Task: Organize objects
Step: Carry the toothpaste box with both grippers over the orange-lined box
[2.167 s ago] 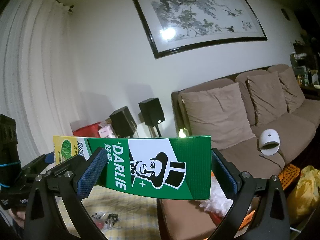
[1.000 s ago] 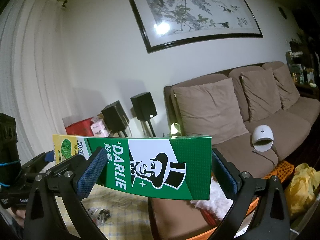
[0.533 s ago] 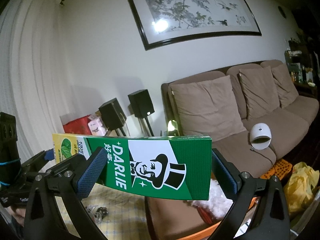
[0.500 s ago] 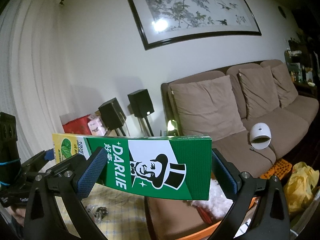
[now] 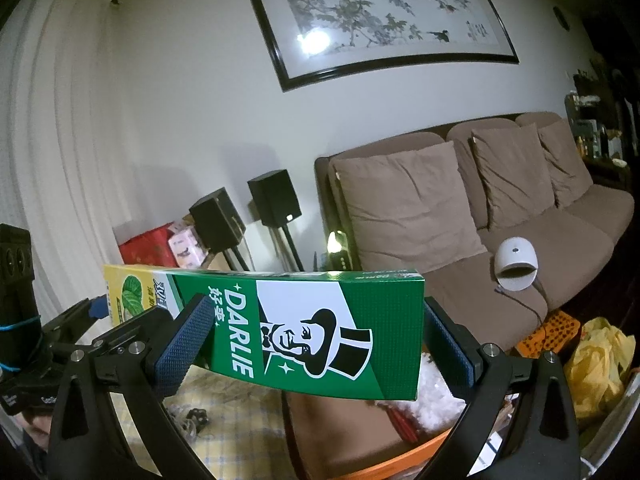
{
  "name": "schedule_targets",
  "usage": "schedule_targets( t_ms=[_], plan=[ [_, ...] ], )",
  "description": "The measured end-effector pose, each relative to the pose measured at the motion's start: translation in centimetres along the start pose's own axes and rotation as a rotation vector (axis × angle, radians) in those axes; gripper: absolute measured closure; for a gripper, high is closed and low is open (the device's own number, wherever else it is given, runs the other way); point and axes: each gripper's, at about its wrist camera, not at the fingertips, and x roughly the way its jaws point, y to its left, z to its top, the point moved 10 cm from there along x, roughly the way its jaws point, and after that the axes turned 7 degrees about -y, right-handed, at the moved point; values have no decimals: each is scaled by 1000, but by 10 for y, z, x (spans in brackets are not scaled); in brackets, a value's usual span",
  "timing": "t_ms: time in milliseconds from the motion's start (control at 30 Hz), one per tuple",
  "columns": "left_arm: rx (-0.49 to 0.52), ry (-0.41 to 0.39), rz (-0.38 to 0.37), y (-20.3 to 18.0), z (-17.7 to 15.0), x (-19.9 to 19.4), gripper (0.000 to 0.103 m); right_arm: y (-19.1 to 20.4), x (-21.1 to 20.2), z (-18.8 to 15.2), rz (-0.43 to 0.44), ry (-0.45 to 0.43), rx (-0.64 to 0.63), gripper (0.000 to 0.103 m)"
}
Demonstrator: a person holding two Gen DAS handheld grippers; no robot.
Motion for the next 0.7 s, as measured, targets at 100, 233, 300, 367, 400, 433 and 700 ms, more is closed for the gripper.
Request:
schedule_targets(
  t_ms=[100,233,300,367,400,433,700],
  plan=[
    [2,6,-3,-1,-2,5,0,-3,3,-2,-3,10,5,1],
    [-2,18,-9,-2,-5,11,0,-7,7,-5,-12,25,14,1],
    [-7,20,-10,-2,-6,12,0,-9,9,-7,-18,34,17,1],
    [-8,22,-10,-2,-6,13,0,-10,9,-8,-24,37,14,1],
    [-10,23,-11,-2,-7,13,0,-10,10,-8,-26,40,14,1],
    [-11,25,-12,-2,-8,14,0,-10,11,-8,-28,42,14,1],
    [-20,38,-15,1,-15,21,0,-13,15,-14,-37,62,12,1]
  ],
)
